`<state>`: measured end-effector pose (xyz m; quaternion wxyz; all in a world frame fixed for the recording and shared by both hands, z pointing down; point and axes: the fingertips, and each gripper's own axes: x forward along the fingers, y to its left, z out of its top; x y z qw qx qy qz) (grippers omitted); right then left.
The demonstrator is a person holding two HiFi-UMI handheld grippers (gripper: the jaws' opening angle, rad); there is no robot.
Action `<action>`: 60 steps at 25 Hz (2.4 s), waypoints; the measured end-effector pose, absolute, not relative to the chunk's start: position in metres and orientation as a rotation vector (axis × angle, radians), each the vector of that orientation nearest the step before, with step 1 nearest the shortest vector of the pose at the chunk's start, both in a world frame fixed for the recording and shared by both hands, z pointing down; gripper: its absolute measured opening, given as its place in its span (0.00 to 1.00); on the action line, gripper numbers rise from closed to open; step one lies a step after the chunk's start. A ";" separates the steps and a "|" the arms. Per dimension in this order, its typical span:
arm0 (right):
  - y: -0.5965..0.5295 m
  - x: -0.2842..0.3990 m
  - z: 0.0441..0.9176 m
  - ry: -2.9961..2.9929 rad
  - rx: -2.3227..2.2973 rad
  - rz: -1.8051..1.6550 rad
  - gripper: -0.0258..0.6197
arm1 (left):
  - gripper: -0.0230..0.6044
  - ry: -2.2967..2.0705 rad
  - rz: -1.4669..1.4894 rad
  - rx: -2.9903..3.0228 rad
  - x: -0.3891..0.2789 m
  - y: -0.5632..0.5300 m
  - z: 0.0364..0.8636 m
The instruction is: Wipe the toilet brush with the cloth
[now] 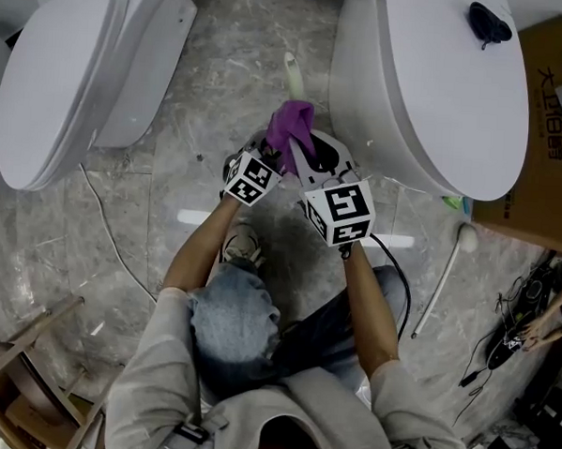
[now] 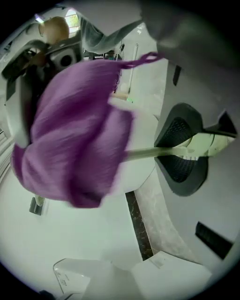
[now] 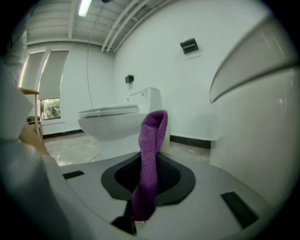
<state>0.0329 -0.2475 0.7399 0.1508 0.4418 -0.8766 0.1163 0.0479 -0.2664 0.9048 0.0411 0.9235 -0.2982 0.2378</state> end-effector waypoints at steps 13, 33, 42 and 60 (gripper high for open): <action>-0.312 0.059 0.601 -2.524 1.517 -0.071 0.16 | 0.14 -0.913 0.733 2.823 0.049 -0.265 0.906; -0.286 0.063 0.772 -2.336 1.352 0.321 0.16 | 0.14 -0.905 0.720 2.830 0.047 -0.267 0.905; -0.265 0.062 0.833 -2.249 1.286 0.442 0.16 | 0.14 -0.901 0.721 2.834 0.048 -0.266 0.905; -0.254 0.072 0.834 -2.223 1.360 0.408 0.16 | 0.18 -0.910 0.668 2.797 0.044 -0.264 0.902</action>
